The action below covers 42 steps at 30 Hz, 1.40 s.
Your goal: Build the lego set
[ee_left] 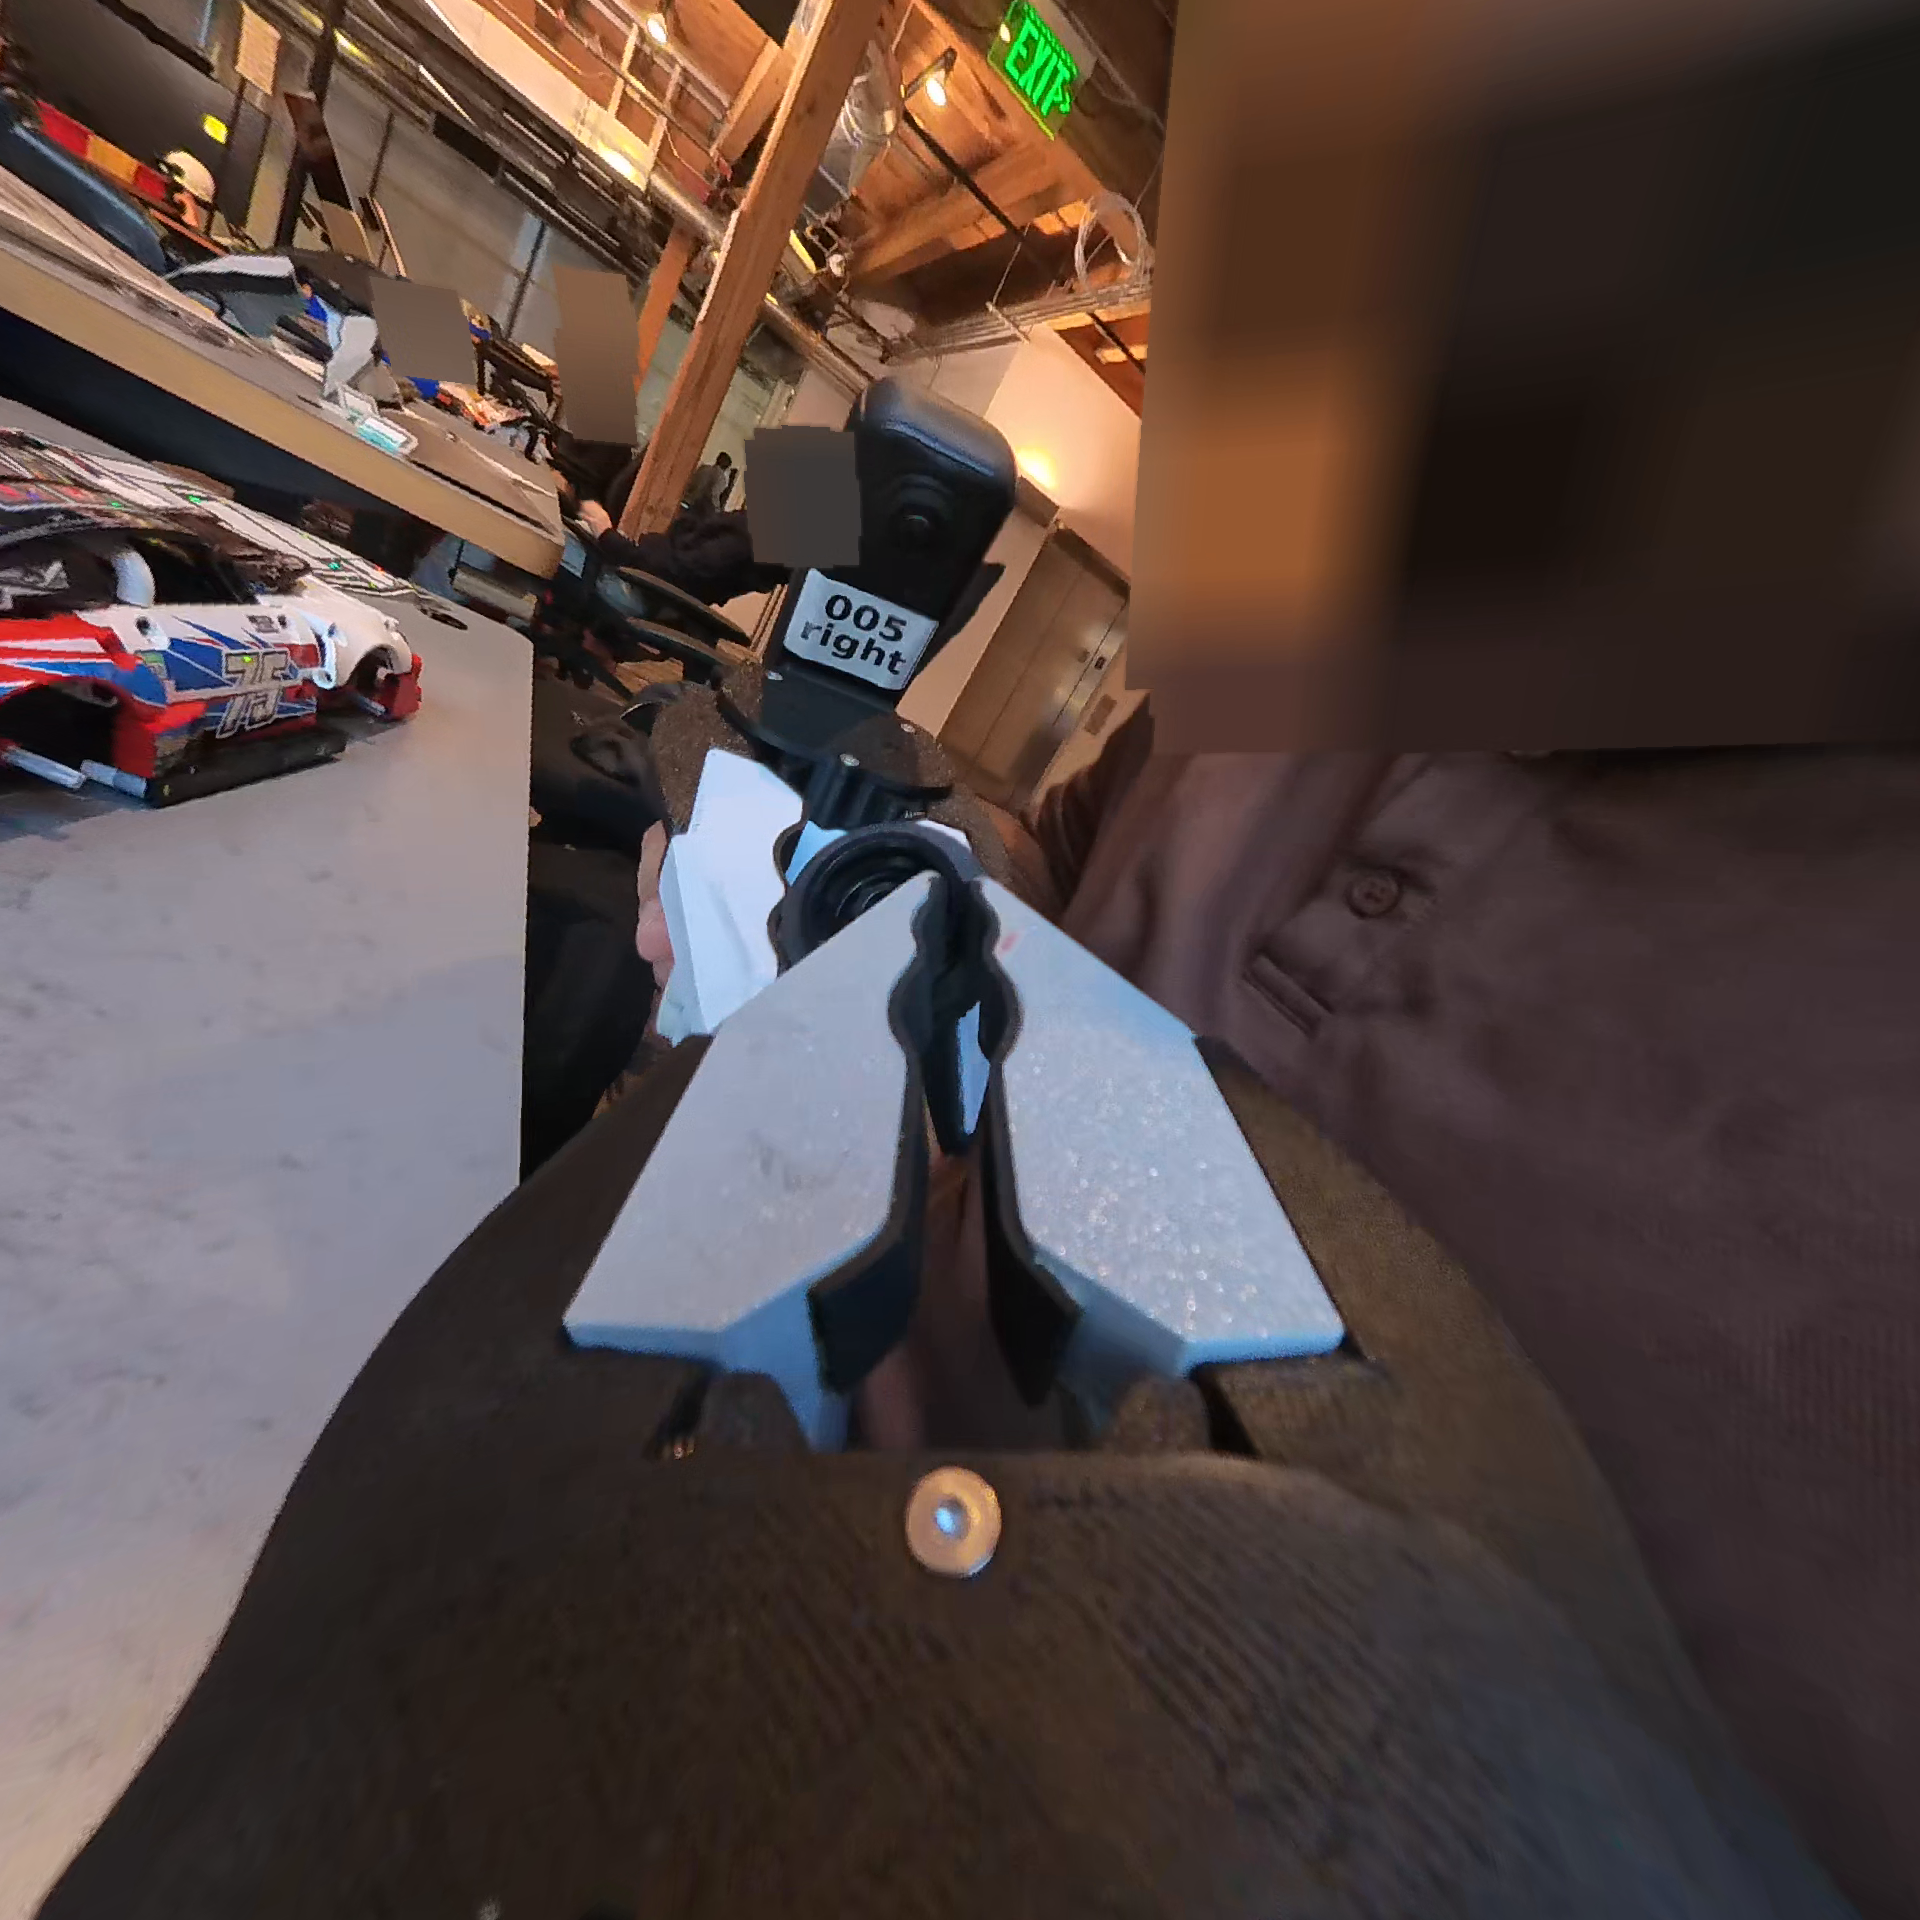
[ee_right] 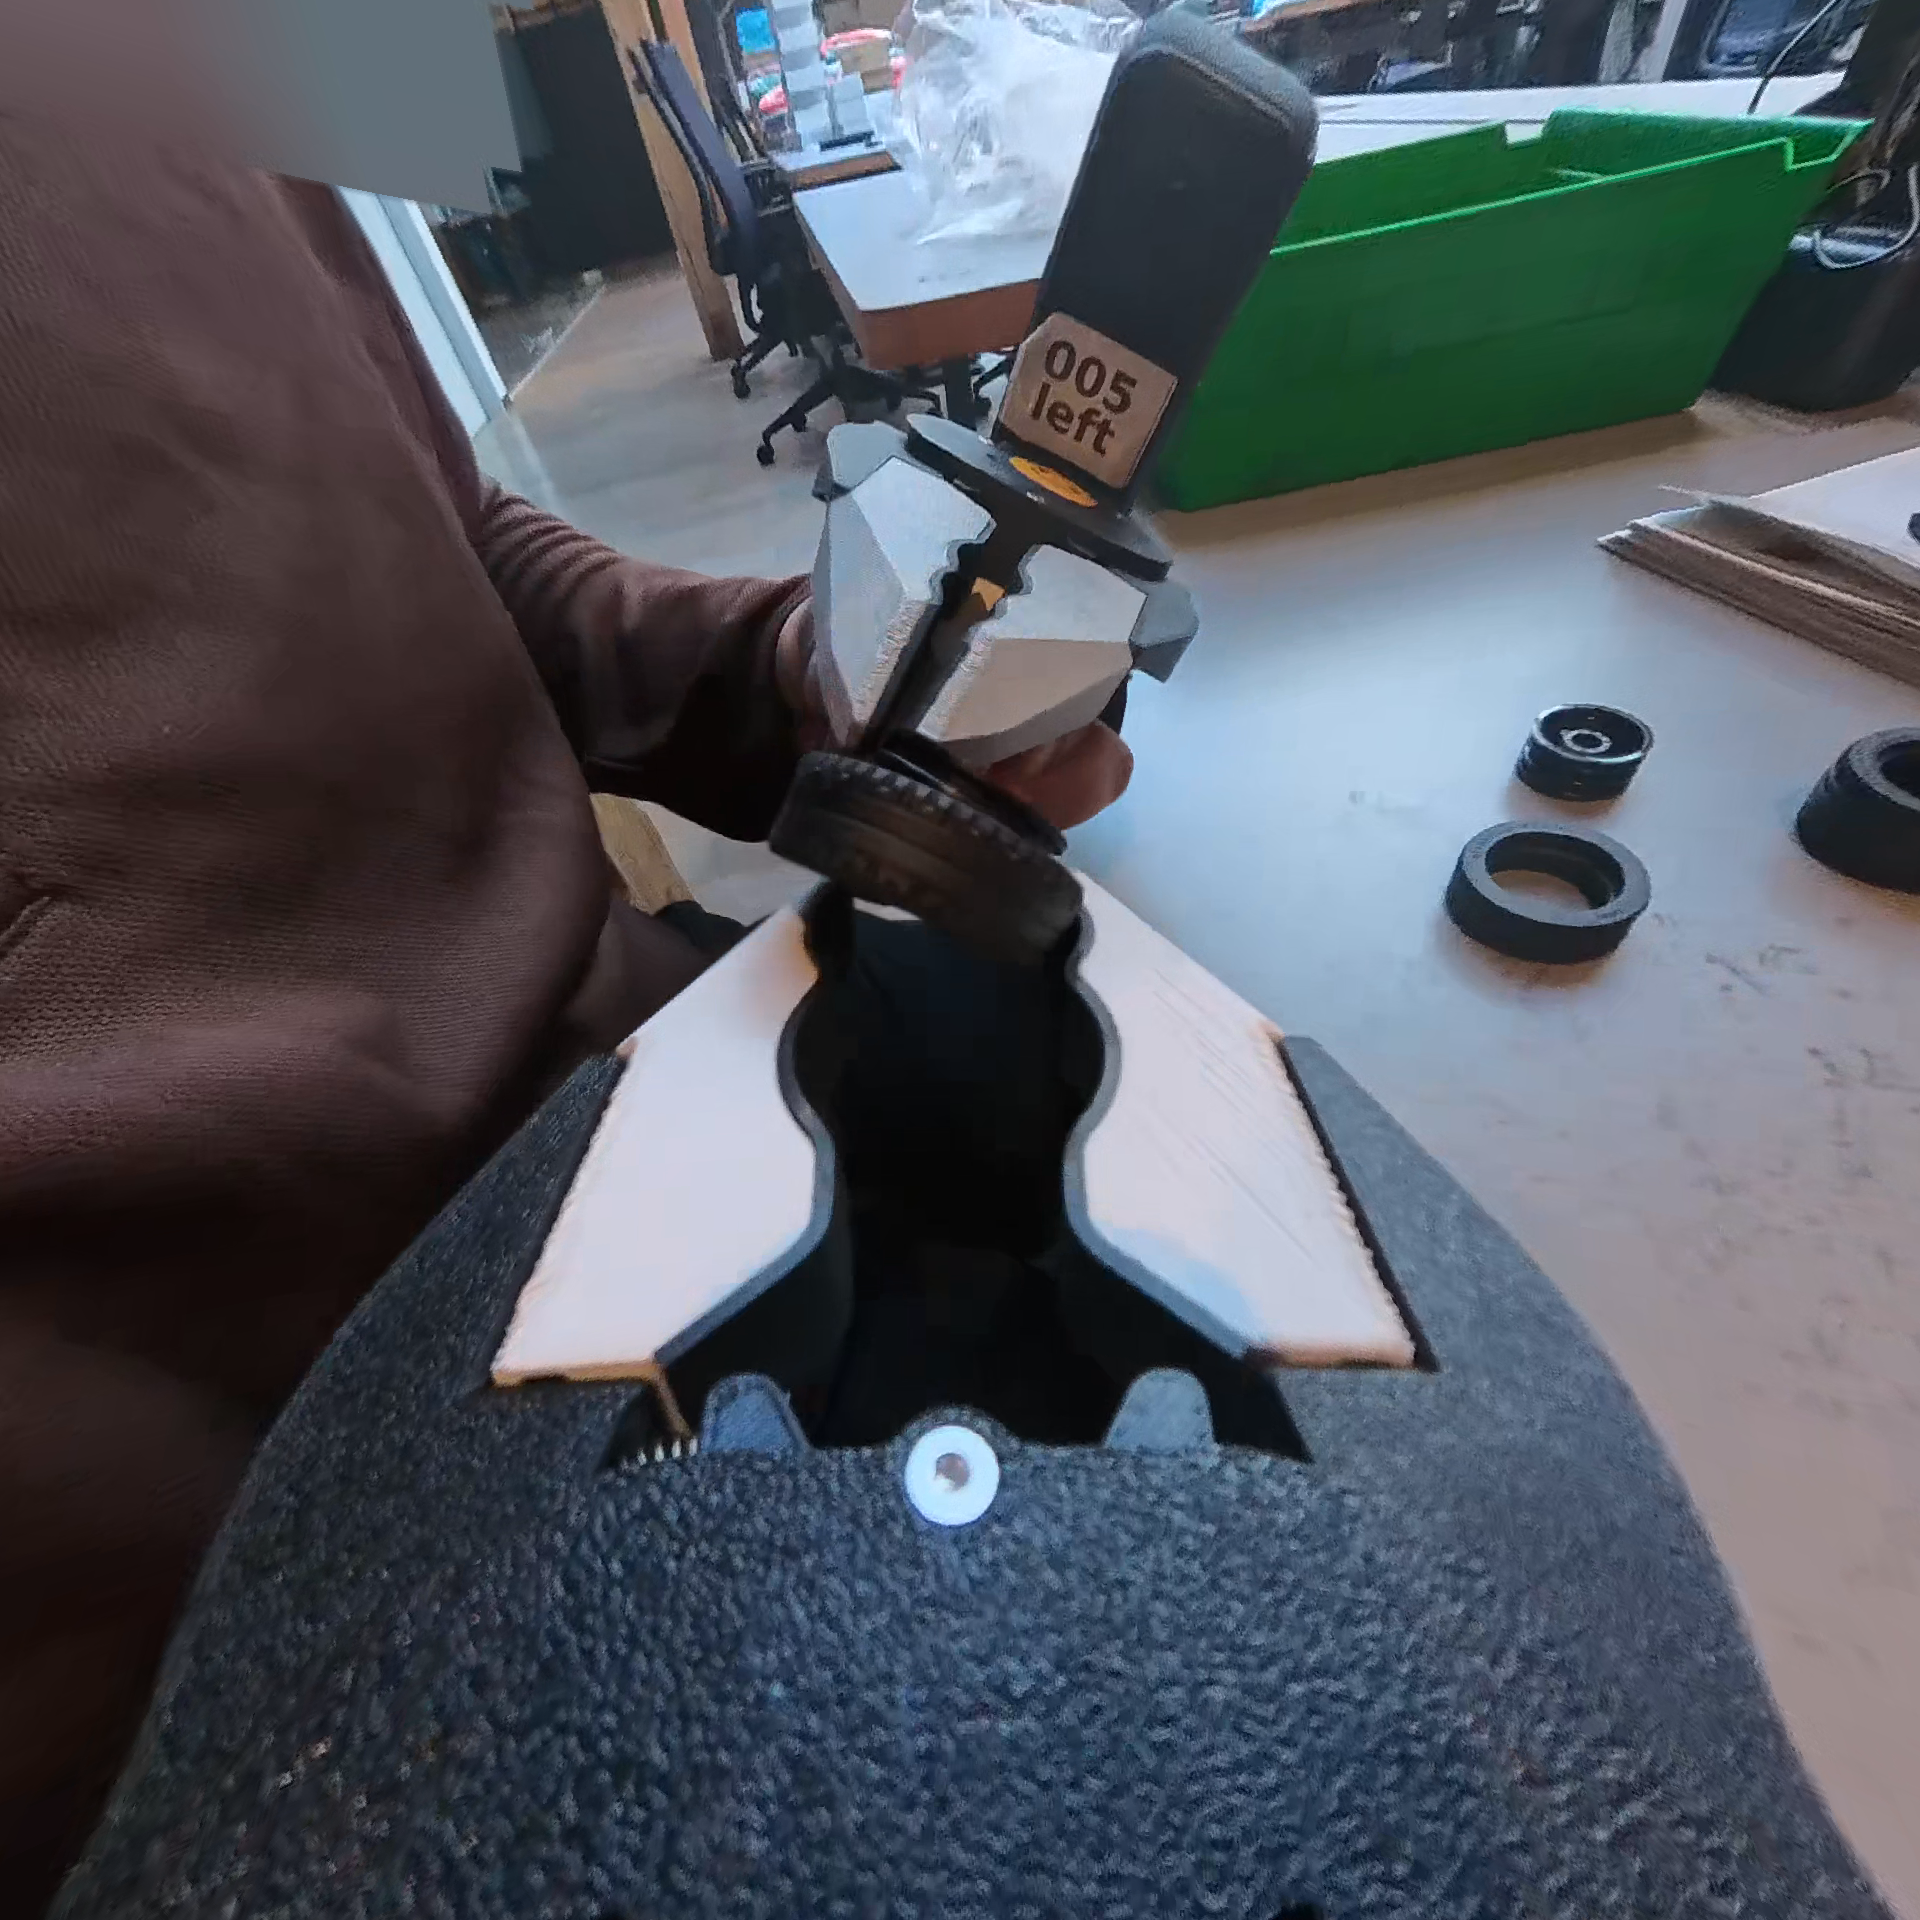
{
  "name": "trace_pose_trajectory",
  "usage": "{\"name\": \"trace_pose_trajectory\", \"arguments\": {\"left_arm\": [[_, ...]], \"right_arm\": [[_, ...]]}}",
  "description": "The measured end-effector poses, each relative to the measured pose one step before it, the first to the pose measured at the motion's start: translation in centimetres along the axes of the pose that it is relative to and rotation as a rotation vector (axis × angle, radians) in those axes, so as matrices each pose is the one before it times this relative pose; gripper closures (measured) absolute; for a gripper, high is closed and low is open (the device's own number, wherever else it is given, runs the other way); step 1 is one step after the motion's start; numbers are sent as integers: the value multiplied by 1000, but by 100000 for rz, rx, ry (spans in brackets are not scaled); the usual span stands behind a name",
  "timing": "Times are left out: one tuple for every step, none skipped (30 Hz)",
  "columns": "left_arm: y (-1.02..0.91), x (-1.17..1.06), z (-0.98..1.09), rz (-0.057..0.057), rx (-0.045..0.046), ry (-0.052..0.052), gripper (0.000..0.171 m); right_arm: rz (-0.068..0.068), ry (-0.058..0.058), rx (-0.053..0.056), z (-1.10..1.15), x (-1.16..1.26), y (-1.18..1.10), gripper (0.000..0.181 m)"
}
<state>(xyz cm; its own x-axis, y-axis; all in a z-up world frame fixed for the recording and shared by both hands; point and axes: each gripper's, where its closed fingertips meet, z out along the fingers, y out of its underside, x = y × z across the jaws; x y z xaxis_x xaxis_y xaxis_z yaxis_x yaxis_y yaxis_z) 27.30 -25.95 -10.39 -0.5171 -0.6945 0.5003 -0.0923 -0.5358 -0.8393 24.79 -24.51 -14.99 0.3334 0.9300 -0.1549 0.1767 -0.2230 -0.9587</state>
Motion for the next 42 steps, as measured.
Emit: {"name": "trace_pose_trajectory", "arguments": {"left_arm": [[-208, 19, 96, -1295, 962, 164, 171], [-222, 42, 95, -1721, 964, 247, 171], [-218, 65, 126, -1108, 859, -17, 171], [-205, 73, 193, 85, 681, -456, 171], [-189, 92, 237, 550, 562, -581, 171], [-173, 75, 246, 402, 695, -888, 171], [-128, 24, 176, 400, 679, -1406, 171], [-68, -24, 106, 513, 656, -1863, 171], [3, 4, 72, 568, 384, -1785, 171], [76, -142, 48, 797, -175, -2748, 171], [133, -367, 52, 1224, -803, -3970, 171], [217, -326, 62, 1786, -1653, -3309, 171], [97, -179, 61, 1378, -1231, -2042, 171], [-9, -203, 72, 343, -933, -1890, 171], [-58, -336, 67, 359, -848, -2578, 171], [-140, -308, 42, 221, -215, -2083, 171], [-173, -207, 30, -520, -95, -989, 171], [-230, -228, -29, -267, 109, -1059, 171], [-360, -370, -128, 1229, 623, -2334, 171], [-397, -370, -179, 2631, 344, -2303, 171], [-317, -450, -166, 2537, -506, -2316, 171], [-156, -708, -128, 2929, -1524, -3808, 171], [37, -987, -90, 4673, -2459, -5828, 171], [190, -1024, -8, 6291, -3136, -6347, 171], [281, -1030, 64, 7891, -3452, -7078, 171], [280, -952, 90, 10365, -3113, -7755, 171], [175, -563, 128, 12362, -2060, -6465, 171], [77, -109, 164, 12704, -1084, -4338, 171], [-22, 149, 175, 11629, -562, -3030, 171], [-180, 321, 147, 10914, 207, -2093, 171], [-231, 329, 138, 10420, 632, -1686, 171], [-131, 89, 137, 9822, -58, -2530, 171], [-168, -56, 111, 8889, 443, -2437, 171], [-230, -197, 19, 7804, 992, -2333, 171], [-236, -372, -16, 7028, 1413, -2682, 171], [-93, -381, 11, 6016, 761, -2095, 171], [88, -381, 61, 5514, -156, -1905, 171], [138, -271, 109, 5542, -1, -1471, 171], [120, -201, 116, 5726, 270, -1464, 171], [133, -82, 113, 6161, 384, -1249, 171], [200, 71, 140, 6305, 23, -772, 171], [195, 73, 113, 5605, 95, -1008, 171]], "right_arm": [[15, 1058, 884, -131, 48, -206, 145], [-180, 1513, 914, -104, 61, -229, 145], [-241, 1665, 732, -88, 70, -241, 145], [-213, 1435, 675, -92, 46, -246, 145], [-117, 1216, 730, -61, 40, -224, 146], [177, 1020, 533, -41, 56, -151, 146], [684, 639, 81, -2, 53, -22, 147], [989, 408, -320, 13, 50, 90, 150], [883, 1093, -550, 13, 171, 178, 154], [715, 2162, -884, 15, 359, 245, 156], [801, 1747, -1179, 42, 309, 292, 157], [769, 744, -822, 44, 145, 219, 158], [443, 1061, -259, 13, 210, 128, 158], [292, 1950, -336, -15, 385, 84, 159], [243, 1795, -314, -22, 403, 25, 160], [-344, 1396, -108, -28, 379, -38, 160], [-1021, 1885, -298, -43, 478, -30, 160], [-1400, 2519, -1299, -58, 602, 123, 160], [-1498, 2244, -2480, -103, 602, 304, 159], [-907, 2082, -2563, -138, 582, 399, 157], [-71, 1713, -1470, -177, 507, 336, 156], [783, 1077, -595, -190, 419, 298, 156], [1764, 557, -465, -173, 332, 282, 154], [2616, -131, -42, -150, 251, 212, 153], [3410, -919, 619, -123, 150, 60, 153], [4073, -1131, 1080, -120, 155, -95, 152], [4016, -1147, 1389, -154, 201, -254, 150], [3326, -739, 1803, -177, 293, -418, 147], [2859, -305, 2307, -212, 395, -549, 144], [3152, -1205, 2401, -216, 326, -626, 141], [3739, -2672, 2165, -195, 156, -653, 139], [3625, -2966, 2080, -195, 146, -669, 137], [2827, -2327, 2417, -176, 214, -691, 137], [1858, -1750, 2388, -145, 244, -671, 135], [1117, -1474, 1479, -22, 221, -552, 132], [531, -1760, 603, 102, 93, -444, 129], [-79, -2444, 59, 240, -67, -359, 126], [-496, -2661, -473, 355, -148, -279, 125], [-404, -1981, -830, 436, -55, -239, 125], [-299, -2554, -361, 449, -145, -276, 125], [294, -2803, -44, 442, -100, -288, 125], [1984, -1599, -674, 432, 238, -129, 126]]}}
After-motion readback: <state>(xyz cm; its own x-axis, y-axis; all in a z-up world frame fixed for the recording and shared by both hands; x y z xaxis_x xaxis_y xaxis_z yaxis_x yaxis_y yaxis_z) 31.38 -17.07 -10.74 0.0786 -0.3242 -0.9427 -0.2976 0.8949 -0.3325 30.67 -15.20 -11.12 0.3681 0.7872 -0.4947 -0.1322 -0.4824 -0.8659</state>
